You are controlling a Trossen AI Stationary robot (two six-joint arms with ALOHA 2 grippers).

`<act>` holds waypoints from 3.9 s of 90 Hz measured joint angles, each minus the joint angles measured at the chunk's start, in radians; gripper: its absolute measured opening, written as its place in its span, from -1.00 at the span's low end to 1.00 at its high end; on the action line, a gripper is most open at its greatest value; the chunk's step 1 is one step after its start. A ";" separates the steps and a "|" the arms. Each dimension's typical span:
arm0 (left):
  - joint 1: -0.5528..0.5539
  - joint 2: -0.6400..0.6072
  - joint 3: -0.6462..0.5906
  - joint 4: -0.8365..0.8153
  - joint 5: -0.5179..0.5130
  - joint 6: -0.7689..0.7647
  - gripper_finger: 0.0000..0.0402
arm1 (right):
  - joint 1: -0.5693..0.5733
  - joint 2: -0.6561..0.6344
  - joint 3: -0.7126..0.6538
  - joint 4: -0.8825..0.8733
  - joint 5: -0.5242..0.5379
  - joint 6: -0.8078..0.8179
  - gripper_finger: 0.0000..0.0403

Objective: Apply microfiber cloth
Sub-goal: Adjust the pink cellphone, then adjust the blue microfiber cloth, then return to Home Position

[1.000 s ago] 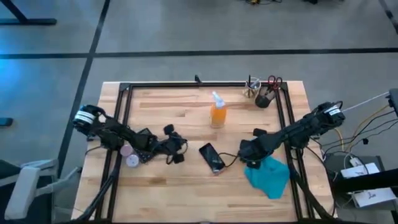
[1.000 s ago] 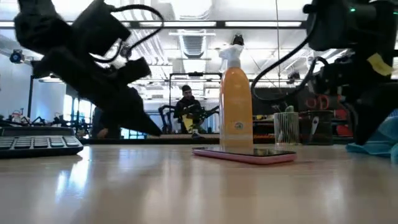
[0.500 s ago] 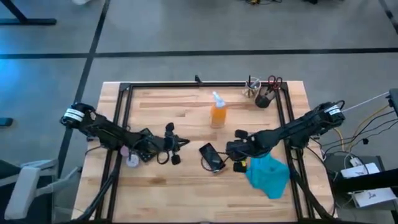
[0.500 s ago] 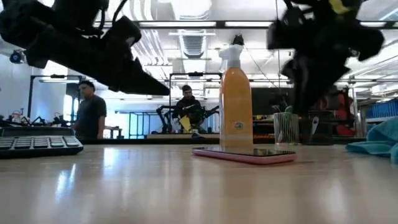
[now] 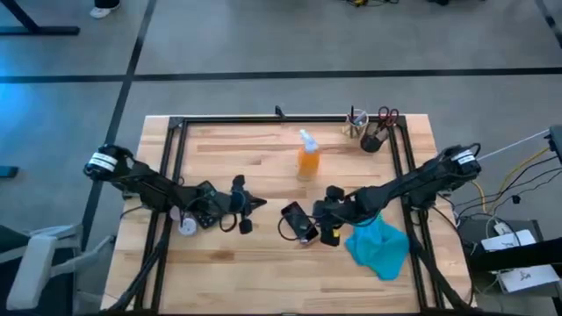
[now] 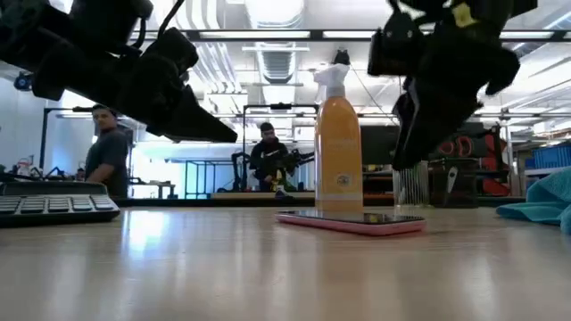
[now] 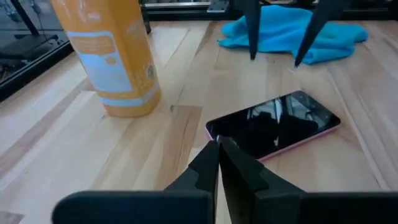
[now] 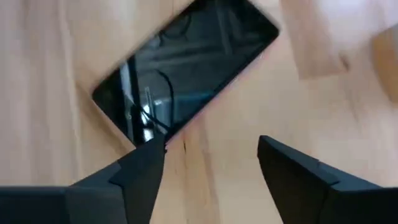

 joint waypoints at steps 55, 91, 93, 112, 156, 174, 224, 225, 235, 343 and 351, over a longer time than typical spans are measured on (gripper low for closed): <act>0.000 0.000 0.000 -0.003 0.000 -0.012 -1.00 | 0.009 0.179 0.000 0.317 0.206 -0.070 -0.03; -0.033 -0.011 -0.012 0.136 -0.009 0.069 -1.00 | -0.107 0.085 -0.057 0.318 0.231 -0.210 -0.08; -0.038 -0.014 -0.017 0.151 -0.009 0.082 -1.00 | -0.111 0.067 -0.076 0.320 0.232 -0.209 -0.10; -0.080 -0.106 -0.092 0.168 -0.007 0.163 -1.00 | -0.084 -0.162 -0.278 0.334 0.233 -0.137 -0.30; -0.079 -0.238 -0.166 0.146 0.102 -0.090 -1.00 | 0.224 -0.462 -0.515 0.237 -0.378 0.656 -0.98; -0.081 -0.232 -0.166 0.147 0.106 -0.093 -1.00 | 0.231 -0.450 -0.469 -0.146 -0.418 0.707 -0.99; -0.016 -0.344 -0.165 0.194 -0.204 -0.100 -1.00 | 0.034 -0.498 -0.292 -0.264 0.162 0.266 -1.00; -0.009 -0.352 -0.165 0.192 -0.204 -0.102 -1.00 | 0.035 -0.504 -0.297 -0.224 0.163 0.240 -1.00; 0.058 -0.445 -0.165 0.174 -0.112 -0.066 -1.00 | 0.032 -0.543 -0.370 0.157 0.168 -0.041 -1.00; 0.108 -1.165 -0.293 -0.499 -0.188 0.087 -1.00 | -0.095 -1.385 -0.916 0.699 0.148 -0.545 -1.00; 0.108 -1.232 -0.334 -0.493 -0.132 0.099 -1.00 | -0.152 -1.441 -0.916 0.665 0.131 -0.530 -1.00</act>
